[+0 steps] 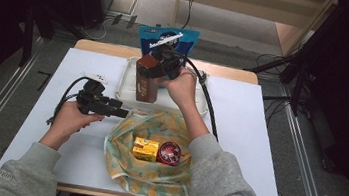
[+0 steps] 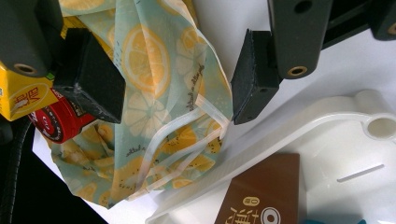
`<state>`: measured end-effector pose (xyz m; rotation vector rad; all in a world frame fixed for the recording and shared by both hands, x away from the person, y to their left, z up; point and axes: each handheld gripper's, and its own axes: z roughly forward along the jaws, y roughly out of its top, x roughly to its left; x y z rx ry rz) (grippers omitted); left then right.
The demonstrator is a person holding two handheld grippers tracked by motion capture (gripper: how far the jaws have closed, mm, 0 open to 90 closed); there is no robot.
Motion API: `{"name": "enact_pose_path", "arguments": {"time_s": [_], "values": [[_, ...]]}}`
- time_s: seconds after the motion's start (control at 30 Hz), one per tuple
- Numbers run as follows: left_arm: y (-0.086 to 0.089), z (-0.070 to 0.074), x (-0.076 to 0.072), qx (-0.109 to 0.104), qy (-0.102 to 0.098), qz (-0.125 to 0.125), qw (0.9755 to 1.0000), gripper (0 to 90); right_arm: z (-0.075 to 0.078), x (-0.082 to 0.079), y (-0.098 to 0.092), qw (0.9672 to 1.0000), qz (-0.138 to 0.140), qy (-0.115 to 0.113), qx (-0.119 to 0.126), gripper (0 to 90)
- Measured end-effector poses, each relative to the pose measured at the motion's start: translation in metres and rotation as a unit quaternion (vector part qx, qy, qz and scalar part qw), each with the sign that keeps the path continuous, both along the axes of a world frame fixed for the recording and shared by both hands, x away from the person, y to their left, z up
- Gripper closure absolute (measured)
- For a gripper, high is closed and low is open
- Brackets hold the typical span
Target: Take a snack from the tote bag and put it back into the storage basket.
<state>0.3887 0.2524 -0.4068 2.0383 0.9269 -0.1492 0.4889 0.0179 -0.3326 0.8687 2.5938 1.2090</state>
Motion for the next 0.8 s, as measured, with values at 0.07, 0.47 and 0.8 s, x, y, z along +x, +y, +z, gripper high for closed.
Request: {"name": "enact_pose_path", "arguments": {"time_s": [0.07,0.47,0.8], "values": [[0.000,0.000,0.000,0.000,0.000,0.000,1.0000,35.5,-0.001,0.000,-0.001,1.0000,0.000,0.001,0.001,44.0],[0.000,0.000,0.000,0.000,0.000,0.001,1.0000,35.6,-0.005,-0.005,-0.020,0.9998,0.002,0.001,0.020,44.5],[0.000,0.000,0.000,-0.001,0.000,0.000,1.0000,35.6,-0.007,-0.009,-0.036,0.9998,0.010,-0.001,0.017,44.6]]}}
